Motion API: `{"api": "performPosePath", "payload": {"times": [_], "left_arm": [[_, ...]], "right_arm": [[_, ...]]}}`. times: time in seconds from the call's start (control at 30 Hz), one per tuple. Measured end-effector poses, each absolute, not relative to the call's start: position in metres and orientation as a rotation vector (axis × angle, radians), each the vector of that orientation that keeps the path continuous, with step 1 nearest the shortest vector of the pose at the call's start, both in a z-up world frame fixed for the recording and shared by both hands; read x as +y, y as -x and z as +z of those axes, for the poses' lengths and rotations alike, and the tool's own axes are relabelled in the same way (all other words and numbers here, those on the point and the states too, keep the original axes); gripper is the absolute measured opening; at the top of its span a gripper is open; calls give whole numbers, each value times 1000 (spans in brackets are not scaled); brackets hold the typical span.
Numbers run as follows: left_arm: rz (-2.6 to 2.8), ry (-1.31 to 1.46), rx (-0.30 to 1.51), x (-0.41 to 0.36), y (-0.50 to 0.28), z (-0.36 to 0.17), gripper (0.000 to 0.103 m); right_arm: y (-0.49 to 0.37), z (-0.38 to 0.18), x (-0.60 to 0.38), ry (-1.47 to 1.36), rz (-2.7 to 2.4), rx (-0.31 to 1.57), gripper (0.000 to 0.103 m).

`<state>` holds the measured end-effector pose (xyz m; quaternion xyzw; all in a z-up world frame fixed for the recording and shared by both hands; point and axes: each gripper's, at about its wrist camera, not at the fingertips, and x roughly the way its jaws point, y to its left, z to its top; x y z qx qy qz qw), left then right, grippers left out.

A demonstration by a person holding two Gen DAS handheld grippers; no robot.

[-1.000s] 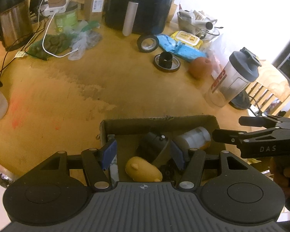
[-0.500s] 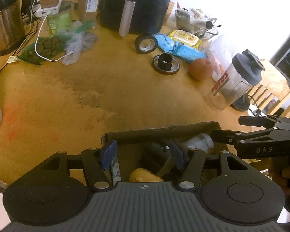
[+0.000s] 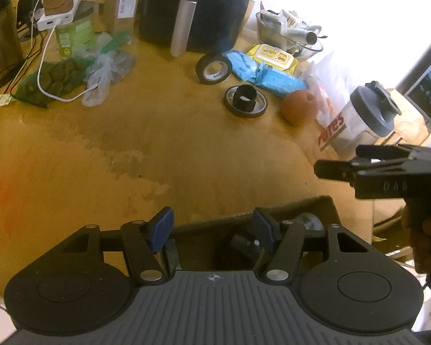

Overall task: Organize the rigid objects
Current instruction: 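Lift both open grippers up away from the box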

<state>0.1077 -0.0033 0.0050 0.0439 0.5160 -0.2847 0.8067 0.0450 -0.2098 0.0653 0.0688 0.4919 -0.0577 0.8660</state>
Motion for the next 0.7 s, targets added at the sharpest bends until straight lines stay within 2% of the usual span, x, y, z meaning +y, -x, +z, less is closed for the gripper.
{"api": "performPosePath", "payload": {"times": [0.3,0.7], "left_arm": [[-613,-83,1079,-4,-131,11,60],[-595,-70,1124,8,-137,1,60]], "right_arm": [[-81,68,-212,-105,-132,993,103],[-118,42,-205,-47,-141,943,103]]}}
